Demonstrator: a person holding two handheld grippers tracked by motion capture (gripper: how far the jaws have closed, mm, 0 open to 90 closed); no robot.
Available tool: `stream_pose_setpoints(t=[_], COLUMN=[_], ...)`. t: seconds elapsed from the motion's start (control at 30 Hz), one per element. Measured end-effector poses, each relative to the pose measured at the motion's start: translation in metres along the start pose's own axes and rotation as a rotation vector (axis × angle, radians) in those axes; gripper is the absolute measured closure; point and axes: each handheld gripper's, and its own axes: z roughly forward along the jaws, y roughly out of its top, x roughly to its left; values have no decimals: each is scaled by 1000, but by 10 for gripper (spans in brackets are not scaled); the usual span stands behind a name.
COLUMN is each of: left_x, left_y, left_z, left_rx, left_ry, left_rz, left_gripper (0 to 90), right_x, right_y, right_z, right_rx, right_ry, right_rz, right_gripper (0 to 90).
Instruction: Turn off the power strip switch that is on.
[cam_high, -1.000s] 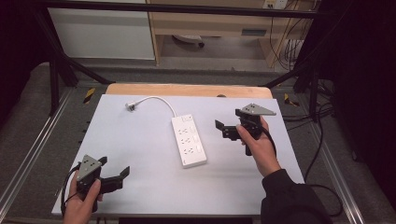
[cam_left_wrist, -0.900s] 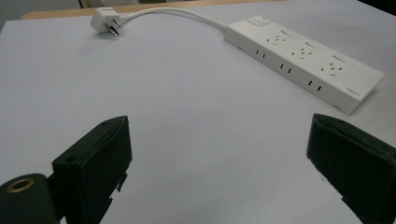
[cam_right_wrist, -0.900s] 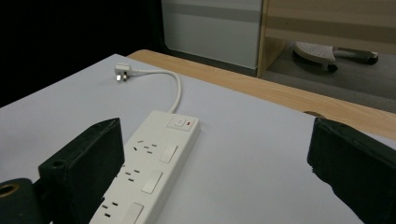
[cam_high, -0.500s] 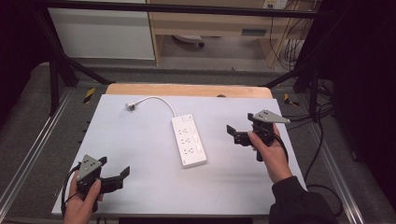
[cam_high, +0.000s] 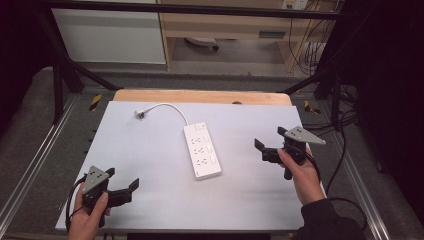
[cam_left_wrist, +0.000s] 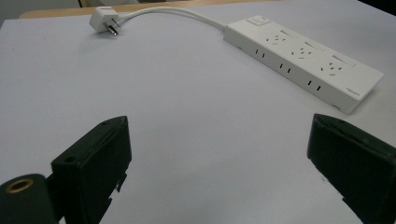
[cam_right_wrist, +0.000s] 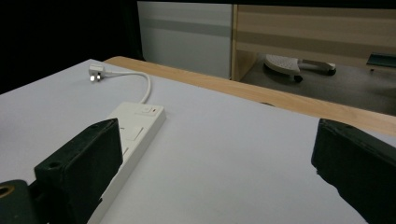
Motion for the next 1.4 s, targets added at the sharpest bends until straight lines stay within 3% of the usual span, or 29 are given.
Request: stream_pose_setpoints(t=[0.63, 1.0, 1.4], left_x=[-1, -2, -2], left_y=[0, 0, 0], left_z=[-1, -1, -1], left_rx=[-7, -9, -7], left_ry=[0, -7, -10], left_rz=[7, 12, 13], left_gripper=[62, 62, 62], right_x=[-3, 3, 9], right_y=[-40, -64, -79], right_z=[-20, -29, -36], right_rx=[-23, 5, 35], right_ry=[-21, -12, 5], right_rz=[11, 5, 5], right_gripper=[45, 44, 40])
